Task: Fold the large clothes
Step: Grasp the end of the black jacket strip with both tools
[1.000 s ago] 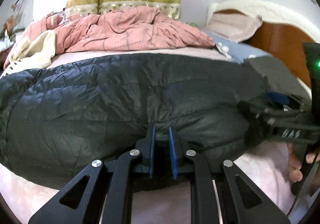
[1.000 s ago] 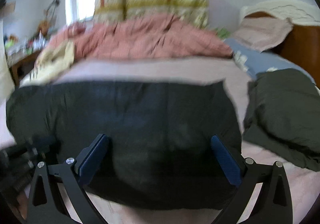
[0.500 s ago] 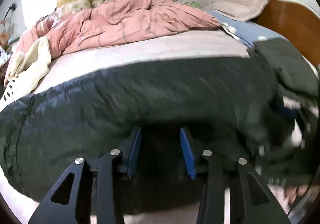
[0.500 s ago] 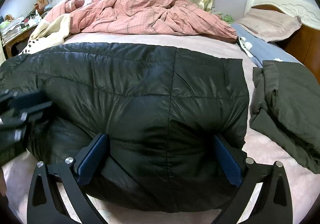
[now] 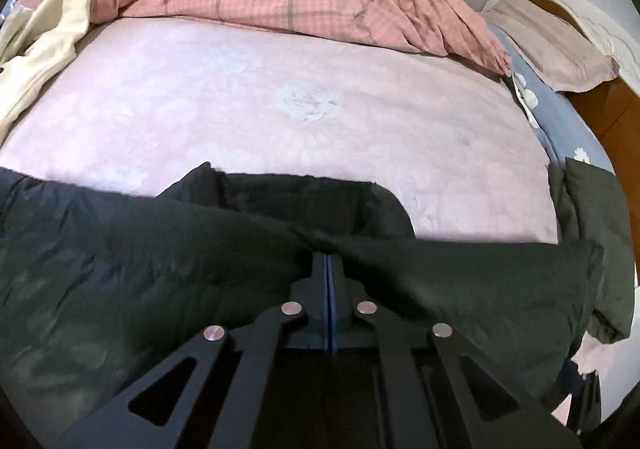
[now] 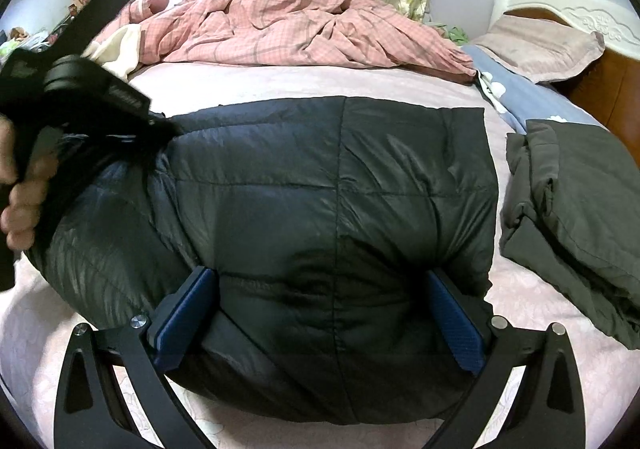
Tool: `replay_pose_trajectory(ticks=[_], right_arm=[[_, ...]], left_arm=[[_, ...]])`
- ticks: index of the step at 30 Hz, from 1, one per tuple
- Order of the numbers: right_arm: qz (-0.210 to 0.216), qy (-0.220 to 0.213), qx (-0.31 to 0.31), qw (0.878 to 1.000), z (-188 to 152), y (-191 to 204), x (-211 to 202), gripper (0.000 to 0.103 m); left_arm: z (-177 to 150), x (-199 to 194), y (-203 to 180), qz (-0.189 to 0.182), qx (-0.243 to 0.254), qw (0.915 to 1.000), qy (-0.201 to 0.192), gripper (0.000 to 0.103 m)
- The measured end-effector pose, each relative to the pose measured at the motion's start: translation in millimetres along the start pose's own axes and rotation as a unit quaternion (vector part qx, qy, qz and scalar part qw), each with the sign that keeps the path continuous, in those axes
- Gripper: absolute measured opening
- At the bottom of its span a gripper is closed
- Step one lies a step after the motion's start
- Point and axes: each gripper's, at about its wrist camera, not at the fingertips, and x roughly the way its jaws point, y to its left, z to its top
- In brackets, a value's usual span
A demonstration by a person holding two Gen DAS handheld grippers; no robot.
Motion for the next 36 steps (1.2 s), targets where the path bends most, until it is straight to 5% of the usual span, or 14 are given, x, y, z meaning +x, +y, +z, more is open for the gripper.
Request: replay_pose_trajectory(ticks=[5, 9, 24, 26, 31, 36], right_arm=[[0.007, 0.002, 0.002, 1.0, -0.4, -0.6, 1.7, 0.103], [0.015, 0.001, 0.005, 1.0, -0.3, -2.0, 1.1, 0.103], [0.013, -0.002, -0.005, 1.0, -1.7, 0.3, 0.0, 0.103], [0.012, -0.002, -0.005, 1.0, -2.0, 0.0, -0.5, 0.103], [0.013, -0.003, -0.004, 1.0, -2.1, -1.4, -0.5, 0.103], [0.011, -0.002, -0.005, 1.0, -2.7, -0.1, -0.4, 0.103]], left_arm=[[-19.7, -15.3, -8.3, 0.023, 0.031, 0.9984, -0.041, 0.003], [-71.4, -38.7, -33.0, 0.074, 0.133, 0.9843, -0.089, 0.003], [-171.5, -88.0, -32.8, 0.069, 0.166, 0.9758, -0.124, 0.008], [-171.9, -85.7, -33.3, 0.071, 0.172, 0.9745, -0.125, 0.008], [-155.4, -76.7, -16.2, 0.032, 0.1, 0.9903, -0.092, 0.008], [-157.4, -63.7, -20.0, 0.047, 0.119, 0.9865, -0.102, 0.008]])
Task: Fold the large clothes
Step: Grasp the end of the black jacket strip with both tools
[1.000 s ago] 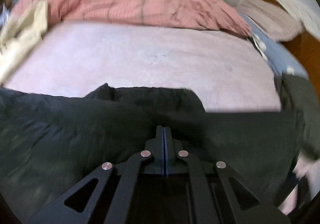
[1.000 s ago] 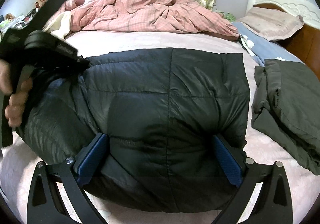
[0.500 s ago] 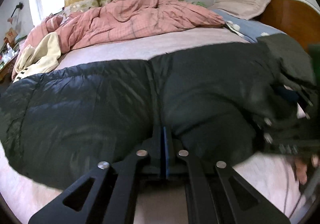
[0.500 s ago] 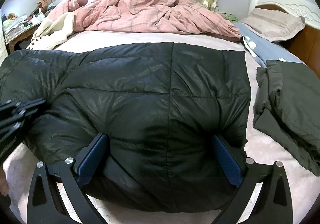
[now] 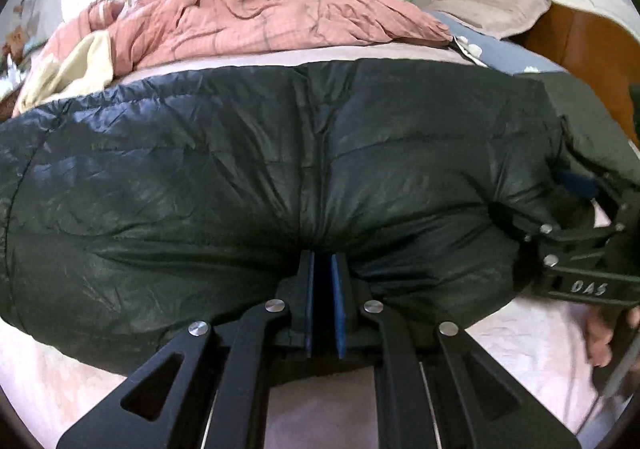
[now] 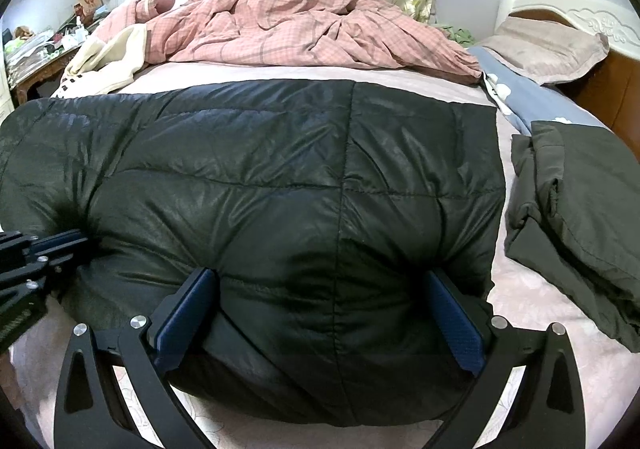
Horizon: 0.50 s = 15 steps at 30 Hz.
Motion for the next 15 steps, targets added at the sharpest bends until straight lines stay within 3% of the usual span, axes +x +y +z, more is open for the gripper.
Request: replay_pose_trajectory(ticks=[5, 12, 15], right_arm=[[0.001, 0.0, 0.0, 1.0, 0.1, -0.6, 0.0, 0.103], [-0.013, -0.038, 0.005, 0.999, 3.0, -2.4, -24.8, 0.103], [0.022, -0.061, 0.077, 0.995, -1.1, -16.6, -48.7, 0.103]], left_arm=[[-9.8, -3.6, -8.6, 0.025, 0.023, 0.9991, -0.027, 0.008], [-12.0, -4.9, 4.8, -0.011, -0.005, 0.999, -0.042, 0.008], [-11.8, -5.3, 3.8, -0.01, -0.003, 0.999, -0.045, 0.009]])
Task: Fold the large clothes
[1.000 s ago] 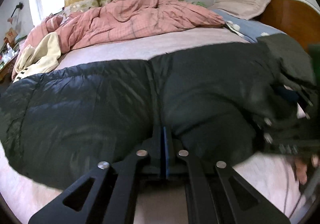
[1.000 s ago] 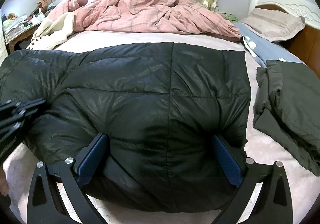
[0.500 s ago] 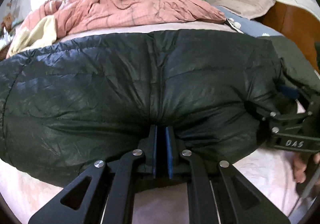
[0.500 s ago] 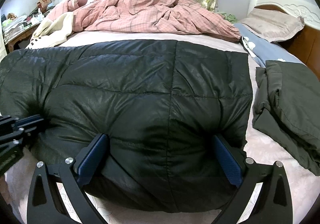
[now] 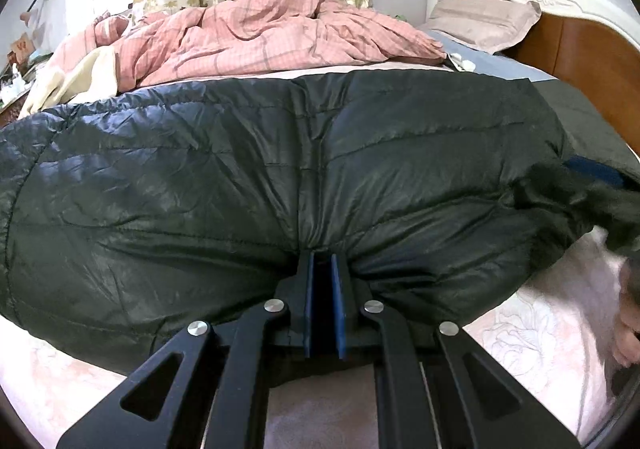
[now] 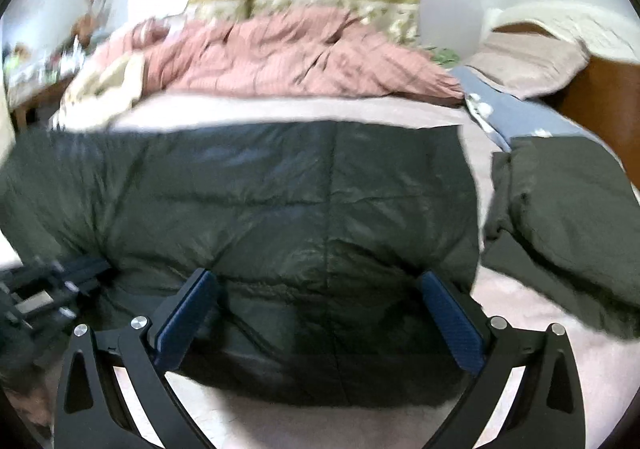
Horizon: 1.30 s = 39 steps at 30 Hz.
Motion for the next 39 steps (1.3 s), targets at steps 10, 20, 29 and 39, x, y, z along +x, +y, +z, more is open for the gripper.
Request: replay_pose_trajectory(ticks=[10, 20, 29, 39], right_arm=[[0.086, 0.039, 0.171, 0.981, -42.9, -34.6, -22.8, 0.103], [0.068, 0.051, 0.222, 0.971, -34.8, -51.1, 28.7, 0.095], [0.058, -0.014, 0.262, 0.963, -26.0, -60.1, 28.2, 0.052], [-0.029, -0.072, 0.212, 0.974, -20.7, -80.5, -12.7, 0.029]], left_arm=[[-0.2, -2.4, 5.1, -0.031, -0.028, 0.9991, -0.003, 0.01], [1.0, -3.4, 9.9, -0.038, -0.034, 0.9987, -0.004, 0.01], [0.8, -18.4, 10.3, -0.101, -0.033, 0.9942, -0.017, 0.04], [35.0, -106.6, 110.9, 0.008, -0.121, 0.9854, -0.12, 0.091]])
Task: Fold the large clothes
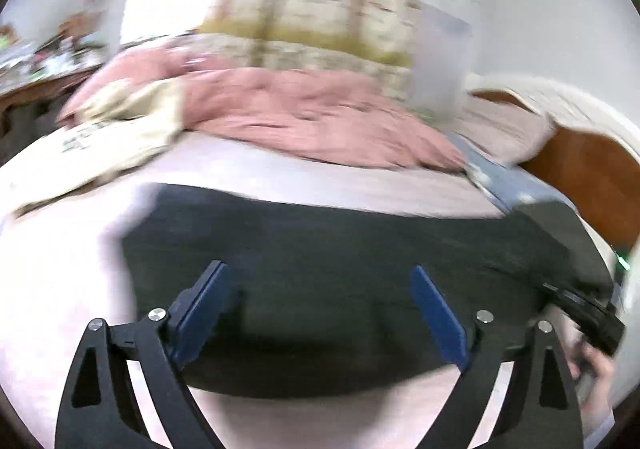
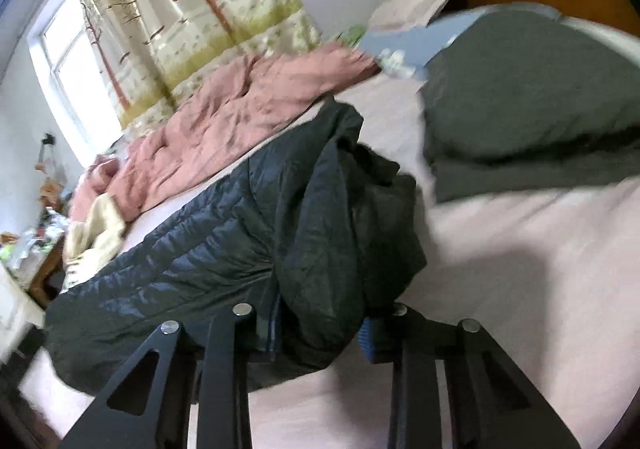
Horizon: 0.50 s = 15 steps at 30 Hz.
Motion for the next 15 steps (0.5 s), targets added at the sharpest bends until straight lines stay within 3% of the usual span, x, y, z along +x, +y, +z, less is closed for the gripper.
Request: replay_pose_trajectory(ticks=[2, 4, 5, 6, 8, 9, 11, 12, 13, 15], right_arm=[[-0.027, -0.027, 0.005, 0.999, 8.6, -14.4, -13.6, 0.029], [-0.059, -0.03, -0.006, 0.998, 13.3, -24.3, -17.2, 0.029], [-0.077, -0.021, -0.017, 0.997, 13.6, -24.8, -14.2, 0.029], [-0.096, -0.001, -0.03, 0.995, 11.9, -23.5, -7.3, 0.035], [-0.114, 0.026, -0.034, 0.993, 8.8, -22.1, 2.6, 0.041], [-0.109, 0.026, -0.027, 0.993, 10.2, -23.5, 2.4, 0.044], [-0.081, 0.018, 0.04, 0.996, 13.2, -43.3, -2.6, 0.065], [-0.072, 0.016, 0.07, 0.995, 12.7, -51.5, -3.4, 0.087], [-0.045, 0.013, 0.126, 0.991, 11.7, -67.7, -4.5, 0.092], [-0.004, 0.022, 0.177, 0.984, 10.1, -83.7, 0.3, 0.092]], left_arm=[[1.0, 4.5, 32.4, 0.015, -0.032, 0.9993, 0.007, 0.09], [-4.2, 22.9, 62.6, -0.005, -0.071, 0.9962, 0.05, 0.086], [-10.1, 31.2, 70.7, -0.026, -0.084, 0.9938, 0.068, 0.084], [-14.8, 41.0, 75.5, -0.045, -0.096, 0.9906, 0.086, 0.081], [-24.6, 61.0, 74.8, -0.061, -0.107, 0.9856, 0.116, 0.08], [-29.6, 64.0, 73.2, -0.067, -0.107, 0.9843, 0.124, 0.08], [-34.3, 72.8, 63.8, -0.064, -0.099, 0.984, 0.134, 0.08], [-35.2, 76.1, 60.9, -0.054, -0.097, 0.9846, 0.135, 0.08], [-36.0, 79.2, 60.6, -0.049, -0.101, 0.9841, 0.138, 0.078], [-39.8, 85.9, 66.6, -0.054, -0.128, 0.9785, 0.153, 0.075]])
